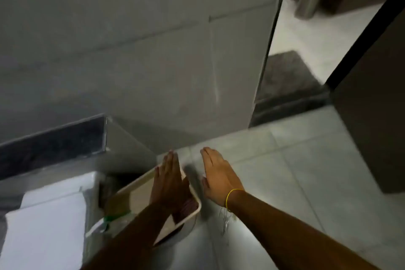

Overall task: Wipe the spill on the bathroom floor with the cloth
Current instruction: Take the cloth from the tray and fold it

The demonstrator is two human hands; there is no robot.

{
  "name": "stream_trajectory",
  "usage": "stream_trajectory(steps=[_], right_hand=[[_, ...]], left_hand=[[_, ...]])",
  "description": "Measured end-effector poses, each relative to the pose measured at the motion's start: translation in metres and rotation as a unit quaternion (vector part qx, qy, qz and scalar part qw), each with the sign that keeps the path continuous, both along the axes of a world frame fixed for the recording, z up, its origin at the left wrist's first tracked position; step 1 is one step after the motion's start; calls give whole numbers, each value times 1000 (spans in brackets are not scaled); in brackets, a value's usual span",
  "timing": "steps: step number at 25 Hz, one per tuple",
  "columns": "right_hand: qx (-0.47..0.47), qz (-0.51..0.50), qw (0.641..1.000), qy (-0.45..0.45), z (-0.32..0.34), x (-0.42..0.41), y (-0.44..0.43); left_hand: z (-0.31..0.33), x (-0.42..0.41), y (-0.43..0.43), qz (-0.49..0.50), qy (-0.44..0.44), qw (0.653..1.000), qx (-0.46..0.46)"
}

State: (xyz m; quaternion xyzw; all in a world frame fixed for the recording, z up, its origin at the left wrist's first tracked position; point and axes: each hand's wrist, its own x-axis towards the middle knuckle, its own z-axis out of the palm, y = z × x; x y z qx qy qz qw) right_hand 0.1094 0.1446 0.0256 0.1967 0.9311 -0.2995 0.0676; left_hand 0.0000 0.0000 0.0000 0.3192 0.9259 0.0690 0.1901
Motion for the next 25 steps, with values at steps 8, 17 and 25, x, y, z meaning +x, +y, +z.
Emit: stream_trajectory(steps=[8,17,25], right_hand=[[-145,8,981,-130,-267,-75,-130],[-146,-181,966,-113,-341,-95,-153],[-301,-230,917,121,-261,-26,-98]], left_hand=[[-248,-32,-77,302,-183,935,20],[-333,-30,-90,539,-311,764,170],[-231,6,-46,439,-330,749,370]])
